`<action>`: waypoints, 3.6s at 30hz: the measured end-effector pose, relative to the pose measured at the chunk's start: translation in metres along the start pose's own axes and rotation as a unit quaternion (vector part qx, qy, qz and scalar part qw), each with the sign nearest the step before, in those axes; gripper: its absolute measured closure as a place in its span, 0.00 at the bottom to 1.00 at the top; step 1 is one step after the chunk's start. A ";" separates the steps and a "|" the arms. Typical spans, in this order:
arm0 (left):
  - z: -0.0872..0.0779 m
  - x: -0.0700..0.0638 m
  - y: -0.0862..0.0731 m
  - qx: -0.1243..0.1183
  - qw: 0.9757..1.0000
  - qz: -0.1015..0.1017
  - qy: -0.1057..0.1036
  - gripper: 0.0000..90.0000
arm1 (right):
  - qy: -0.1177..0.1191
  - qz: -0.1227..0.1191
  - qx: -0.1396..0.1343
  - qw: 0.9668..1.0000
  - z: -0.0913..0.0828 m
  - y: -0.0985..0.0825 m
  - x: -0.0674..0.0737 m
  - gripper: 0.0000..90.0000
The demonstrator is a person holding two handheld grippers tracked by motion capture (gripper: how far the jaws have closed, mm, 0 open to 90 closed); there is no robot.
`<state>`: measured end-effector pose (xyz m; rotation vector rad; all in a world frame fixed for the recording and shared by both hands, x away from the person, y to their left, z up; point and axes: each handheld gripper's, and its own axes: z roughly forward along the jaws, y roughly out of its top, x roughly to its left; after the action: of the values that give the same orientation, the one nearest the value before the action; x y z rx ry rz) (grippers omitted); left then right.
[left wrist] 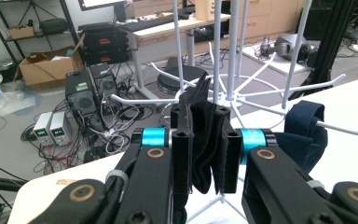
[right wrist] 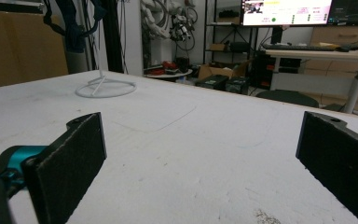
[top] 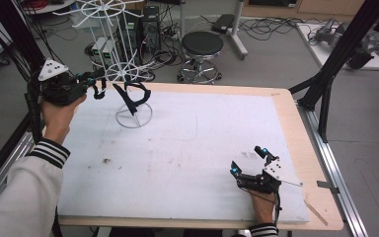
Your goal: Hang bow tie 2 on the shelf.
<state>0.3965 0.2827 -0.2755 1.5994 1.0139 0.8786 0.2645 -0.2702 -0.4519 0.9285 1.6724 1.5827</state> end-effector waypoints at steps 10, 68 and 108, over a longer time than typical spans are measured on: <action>0.000 -0.002 -0.005 0.002 1.000 0.001 -0.005 0.88 | -0.002 -0.003 0.000 1.000 0.000 0.000 0.000 0.01; -0.059 -0.026 -0.060 -0.115 0.965 0.057 -0.229 0.02 | -0.017 -0.008 0.004 1.000 0.000 -0.001 0.002 0.01; -0.076 -0.064 -0.188 -0.148 0.972 -0.004 -0.185 0.02 | -0.016 -0.008 0.002 1.000 0.000 -0.001 0.001 0.01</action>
<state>0.2679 0.2779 -0.4446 1.4320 0.5952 0.6576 0.2633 -0.2692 -0.4531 0.9369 1.6582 1.5464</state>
